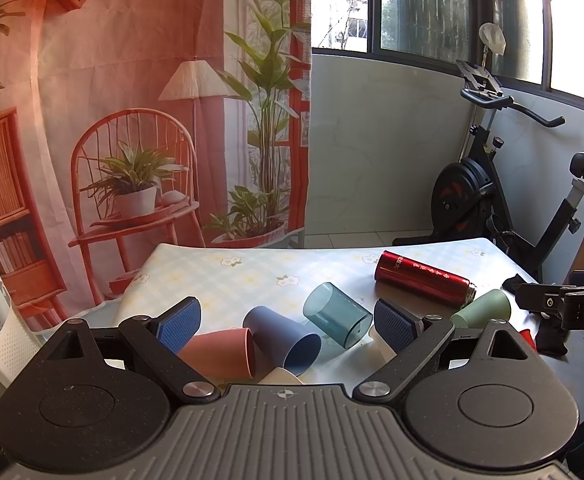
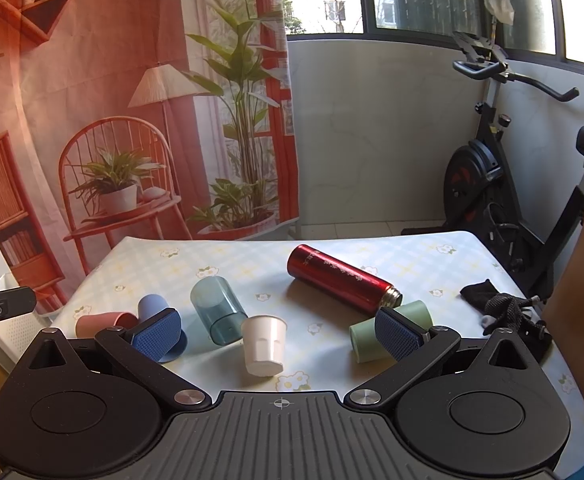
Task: Flip cup upright
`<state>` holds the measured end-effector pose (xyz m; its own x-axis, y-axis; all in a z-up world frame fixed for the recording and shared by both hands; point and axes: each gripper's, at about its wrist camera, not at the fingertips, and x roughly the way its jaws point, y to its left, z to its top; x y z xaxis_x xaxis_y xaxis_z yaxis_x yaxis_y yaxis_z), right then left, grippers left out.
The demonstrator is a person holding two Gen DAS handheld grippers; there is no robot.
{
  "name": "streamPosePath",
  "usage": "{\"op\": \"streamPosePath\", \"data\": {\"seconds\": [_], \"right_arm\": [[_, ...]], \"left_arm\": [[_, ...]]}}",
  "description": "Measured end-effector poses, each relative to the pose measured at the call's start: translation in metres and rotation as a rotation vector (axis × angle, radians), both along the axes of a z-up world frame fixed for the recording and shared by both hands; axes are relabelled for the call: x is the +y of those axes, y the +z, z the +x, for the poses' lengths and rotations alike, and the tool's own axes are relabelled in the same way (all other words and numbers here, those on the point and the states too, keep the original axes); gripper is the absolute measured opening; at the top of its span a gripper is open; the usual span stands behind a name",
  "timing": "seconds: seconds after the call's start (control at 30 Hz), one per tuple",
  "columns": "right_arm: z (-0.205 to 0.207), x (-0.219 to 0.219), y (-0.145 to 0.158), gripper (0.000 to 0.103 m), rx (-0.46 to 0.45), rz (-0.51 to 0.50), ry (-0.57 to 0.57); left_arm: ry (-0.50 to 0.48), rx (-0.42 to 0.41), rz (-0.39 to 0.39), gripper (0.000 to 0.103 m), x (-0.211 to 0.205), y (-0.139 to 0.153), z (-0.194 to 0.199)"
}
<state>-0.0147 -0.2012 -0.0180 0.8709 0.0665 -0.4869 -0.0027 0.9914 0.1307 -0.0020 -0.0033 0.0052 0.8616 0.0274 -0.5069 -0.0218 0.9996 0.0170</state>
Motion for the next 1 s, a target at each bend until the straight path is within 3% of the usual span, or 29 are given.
{"op": "streamPosePath", "data": {"seconds": [0.8, 1.0], "right_arm": [[0.005, -0.001, 0.006, 0.102, 0.009, 0.010, -0.003], [0.006, 0.001, 0.000, 0.102, 0.004, 0.028, 0.001]], "left_arm": [[0.027, 0.020, -0.008, 0.095, 0.002, -0.001, 0.004], [-0.028, 0.040, -0.056, 0.094, 0.007, -0.010, 0.009]]}}
